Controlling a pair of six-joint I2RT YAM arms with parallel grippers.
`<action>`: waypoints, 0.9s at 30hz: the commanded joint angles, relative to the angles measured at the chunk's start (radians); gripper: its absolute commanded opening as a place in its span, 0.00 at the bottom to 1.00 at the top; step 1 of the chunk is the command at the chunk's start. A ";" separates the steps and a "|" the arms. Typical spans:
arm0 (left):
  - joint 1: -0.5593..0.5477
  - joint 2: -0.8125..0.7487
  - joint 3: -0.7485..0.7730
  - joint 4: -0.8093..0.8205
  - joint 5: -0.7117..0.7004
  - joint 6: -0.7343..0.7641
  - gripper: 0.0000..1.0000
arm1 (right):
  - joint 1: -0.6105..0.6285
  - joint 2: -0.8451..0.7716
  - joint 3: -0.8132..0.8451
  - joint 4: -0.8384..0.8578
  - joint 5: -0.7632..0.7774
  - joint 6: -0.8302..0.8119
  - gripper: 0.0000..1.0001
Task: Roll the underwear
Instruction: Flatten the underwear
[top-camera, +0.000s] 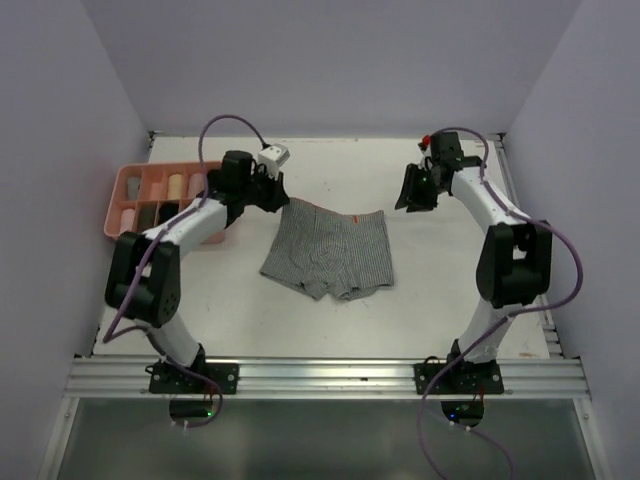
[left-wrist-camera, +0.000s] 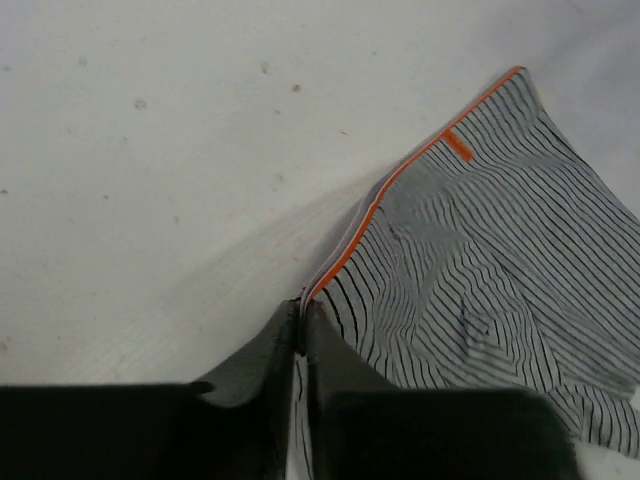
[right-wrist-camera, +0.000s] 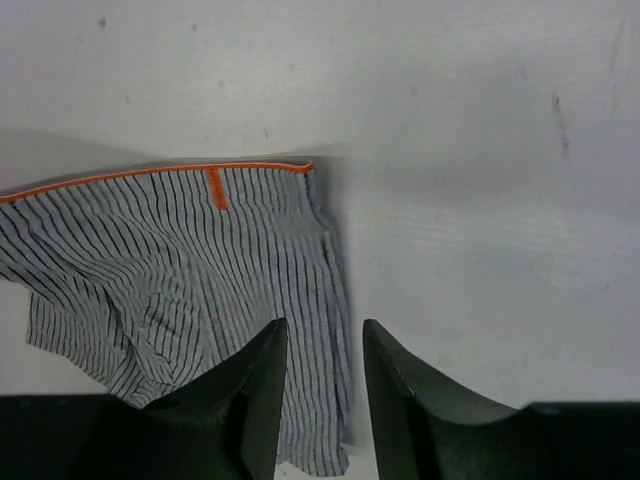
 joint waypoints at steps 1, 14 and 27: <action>0.028 0.181 0.268 0.048 -0.143 -0.016 0.25 | -0.009 0.122 0.281 -0.052 0.139 0.031 0.41; 0.082 -0.004 0.060 -0.098 0.102 0.062 0.48 | 0.167 -0.031 -0.055 0.076 -0.094 0.017 0.13; 0.045 0.065 -0.093 -0.285 0.153 0.105 0.41 | 0.221 0.079 -0.292 0.271 -0.055 0.108 0.10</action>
